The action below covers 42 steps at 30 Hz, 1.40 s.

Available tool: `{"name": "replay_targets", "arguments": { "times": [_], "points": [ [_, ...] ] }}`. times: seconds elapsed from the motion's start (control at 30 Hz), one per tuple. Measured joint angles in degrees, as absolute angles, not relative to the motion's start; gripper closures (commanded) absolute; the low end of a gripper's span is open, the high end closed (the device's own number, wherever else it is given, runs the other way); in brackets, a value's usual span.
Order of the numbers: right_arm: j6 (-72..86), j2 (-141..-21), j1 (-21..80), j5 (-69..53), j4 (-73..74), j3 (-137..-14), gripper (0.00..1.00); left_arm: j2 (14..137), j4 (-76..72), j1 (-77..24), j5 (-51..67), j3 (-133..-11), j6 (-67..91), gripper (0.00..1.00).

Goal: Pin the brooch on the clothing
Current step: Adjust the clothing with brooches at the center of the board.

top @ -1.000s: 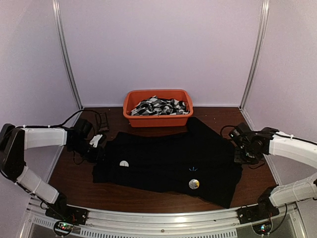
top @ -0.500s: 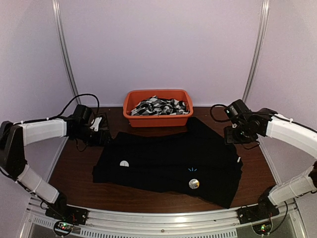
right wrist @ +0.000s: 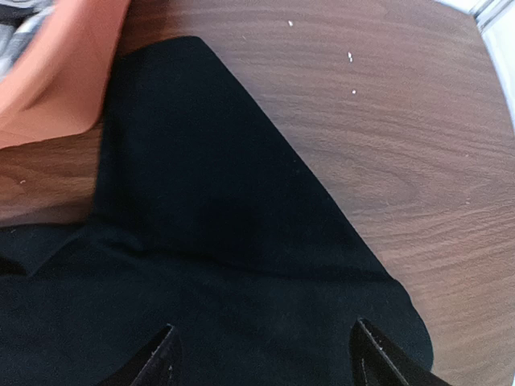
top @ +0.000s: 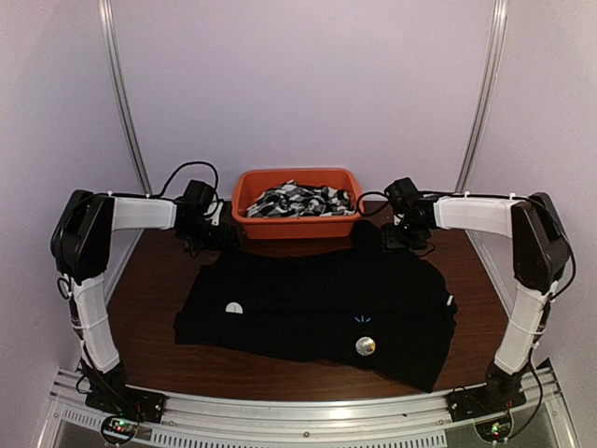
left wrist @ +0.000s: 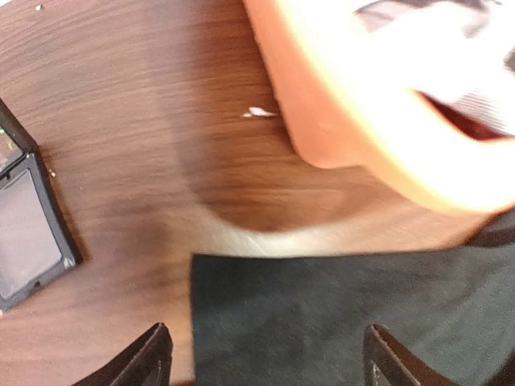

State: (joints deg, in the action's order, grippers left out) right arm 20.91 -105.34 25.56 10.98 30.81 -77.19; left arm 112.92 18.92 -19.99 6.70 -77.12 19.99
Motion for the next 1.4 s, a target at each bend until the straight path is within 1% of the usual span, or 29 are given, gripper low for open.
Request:
{"name": "replay_targets", "arguments": {
  "times": [0.17,0.33,0.5,0.6,0.73,0.87,0.9,1.1,1.3,1.4],
  "points": [
    [19.49,-108.2,21.71,7.31,26.5,-76.27,0.28,116.75,19.18,-19.99,3.92,-77.93,19.11,0.18],
    [19.2,-109.25,19.22,3.09,22.33,-75.96,0.28,119.22,19.86,-19.99,2.24,-79.61,17.91,0.2],
    [19.2,-111.22,18.24,-0.64,18.35,-76.27,0.28,121.05,20.32,-20.03,1.61,-82.11,17.12,0.28],
    [19.2,-113.8,18.24,-1.78,17.65,-78.15,0.28,121.93,20.69,-20.21,1.17,-83.24,16.69,0.36],
    [18.79,-116.86,18.24,-2.59,17.12,-80.42,0.28,122.67,20.84,-20.25,0.89,-84.14,16.38,0.61],
    [18.37,-118.34,18.02,-3.05,16.4,-81.56,0.28,122.85,20.8,-20.27,1.15,-84.2,16.32,0.93],
    [18.37,-118.58,18.0,-3.14,16.21,-81.71,0.28,122.89,20.78,-20.27,1.15,-84.18,16.49,1.0],
    [18.35,-120.75,17.34,-3.9,14.35,-83.29,0.27,122.96,20.67,-20.45,2.44,-84.18,16.53,1.0],
    [17.93,-126.39,16.45,-4.71,13.82,-90.06,0.27,122.52,21.06,-20.47,2.85,-83.99,16.86,1.0],
    [17.63,-127.68,16.29,-5.19,13.8,-90.65,0.28,121.78,21.5,-20.56,3.01,-83.5,16.86,1.0]
  ]
}}
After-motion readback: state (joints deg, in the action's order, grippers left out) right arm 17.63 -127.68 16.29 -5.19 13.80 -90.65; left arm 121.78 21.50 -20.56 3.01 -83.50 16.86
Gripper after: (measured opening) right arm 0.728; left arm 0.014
